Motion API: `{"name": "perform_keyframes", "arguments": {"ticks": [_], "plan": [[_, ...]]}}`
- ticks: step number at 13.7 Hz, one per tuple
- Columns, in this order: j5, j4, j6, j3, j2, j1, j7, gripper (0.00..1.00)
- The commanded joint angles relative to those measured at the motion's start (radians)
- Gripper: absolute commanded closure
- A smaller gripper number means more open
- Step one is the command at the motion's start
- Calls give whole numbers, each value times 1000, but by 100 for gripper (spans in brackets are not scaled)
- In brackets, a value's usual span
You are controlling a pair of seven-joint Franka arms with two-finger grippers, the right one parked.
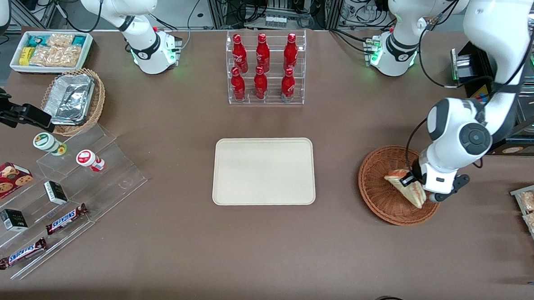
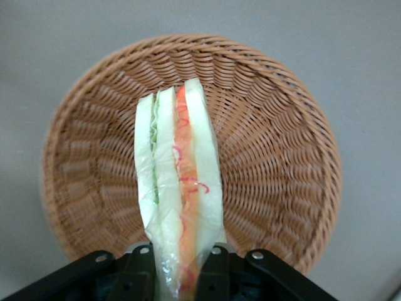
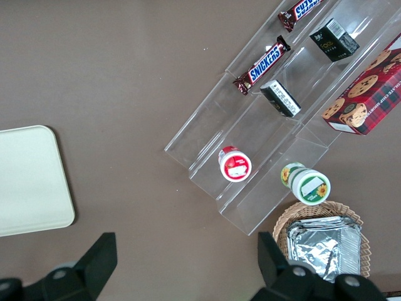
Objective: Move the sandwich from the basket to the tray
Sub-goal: 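Close the left gripper on the sandwich and lift it from the basket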
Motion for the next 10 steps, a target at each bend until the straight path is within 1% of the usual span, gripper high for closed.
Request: {"name": "perform_keyframes", "arguments": {"ticks": [1, 2, 4, 7, 8, 10], "plan": [[27, 161, -216, -66, -21, -3, -15, 99], [26, 223, -265, -104, -15, -3, -18, 99], [27, 296, -305, -182, 7, -3, -18, 99], [25, 344, -295, -305, 34, -5, -15, 100], [33, 372, -295, -349, 60, -5, -10, 100], [77, 395, -293, -440, 111, -5, -24, 100]]}}
